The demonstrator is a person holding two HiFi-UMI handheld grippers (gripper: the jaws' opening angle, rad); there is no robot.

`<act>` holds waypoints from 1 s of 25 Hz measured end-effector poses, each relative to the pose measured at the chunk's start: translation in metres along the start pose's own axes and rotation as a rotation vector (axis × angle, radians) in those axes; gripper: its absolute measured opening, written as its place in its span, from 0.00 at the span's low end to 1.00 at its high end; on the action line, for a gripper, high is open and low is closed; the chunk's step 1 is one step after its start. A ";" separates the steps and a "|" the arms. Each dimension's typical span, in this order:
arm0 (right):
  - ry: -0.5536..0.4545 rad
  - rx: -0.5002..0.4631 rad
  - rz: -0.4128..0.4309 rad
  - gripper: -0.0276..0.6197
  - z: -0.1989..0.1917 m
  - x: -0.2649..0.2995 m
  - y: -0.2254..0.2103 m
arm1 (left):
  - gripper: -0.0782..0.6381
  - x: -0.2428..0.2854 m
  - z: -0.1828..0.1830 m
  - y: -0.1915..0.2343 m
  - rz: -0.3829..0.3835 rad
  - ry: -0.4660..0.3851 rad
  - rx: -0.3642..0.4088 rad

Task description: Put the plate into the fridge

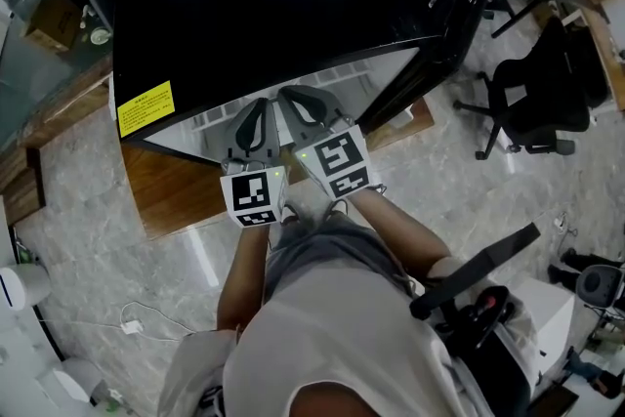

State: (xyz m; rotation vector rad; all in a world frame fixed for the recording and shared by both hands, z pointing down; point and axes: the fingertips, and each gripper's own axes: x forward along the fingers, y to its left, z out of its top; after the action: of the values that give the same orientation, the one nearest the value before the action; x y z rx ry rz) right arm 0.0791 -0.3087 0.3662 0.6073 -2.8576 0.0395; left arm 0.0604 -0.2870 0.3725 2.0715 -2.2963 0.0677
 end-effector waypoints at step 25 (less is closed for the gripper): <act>-0.007 0.059 -0.043 0.07 -0.026 -0.060 0.004 | 0.15 -0.039 -0.038 -0.031 -0.039 0.079 -0.185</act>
State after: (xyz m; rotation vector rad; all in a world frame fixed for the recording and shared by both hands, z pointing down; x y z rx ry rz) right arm 0.1357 -0.2790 0.3785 0.6811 -2.8584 0.1157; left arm 0.0952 -0.2489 0.4075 1.9846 -2.1275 -0.0617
